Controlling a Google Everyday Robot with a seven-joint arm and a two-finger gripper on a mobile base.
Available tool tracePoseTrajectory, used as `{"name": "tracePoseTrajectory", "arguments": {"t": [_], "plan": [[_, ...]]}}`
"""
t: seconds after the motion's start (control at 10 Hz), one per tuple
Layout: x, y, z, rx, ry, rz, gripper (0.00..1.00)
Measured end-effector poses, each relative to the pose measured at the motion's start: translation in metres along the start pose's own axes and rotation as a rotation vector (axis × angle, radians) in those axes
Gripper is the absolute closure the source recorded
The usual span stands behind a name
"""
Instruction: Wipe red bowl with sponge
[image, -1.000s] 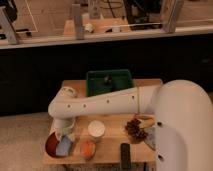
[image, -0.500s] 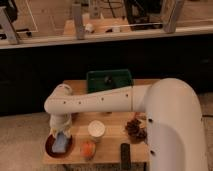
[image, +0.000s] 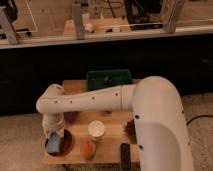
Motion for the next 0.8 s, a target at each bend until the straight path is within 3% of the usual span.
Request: {"name": "tracePoseTrajectory", "arguments": {"t": [0.5,0.8], "plan": [[-0.029,0.012,-0.002,0.001,-0.020,-0.001,1.00],[-0.030,0.034,-0.008,0.000,-0.005,0.053,1.00]]}}
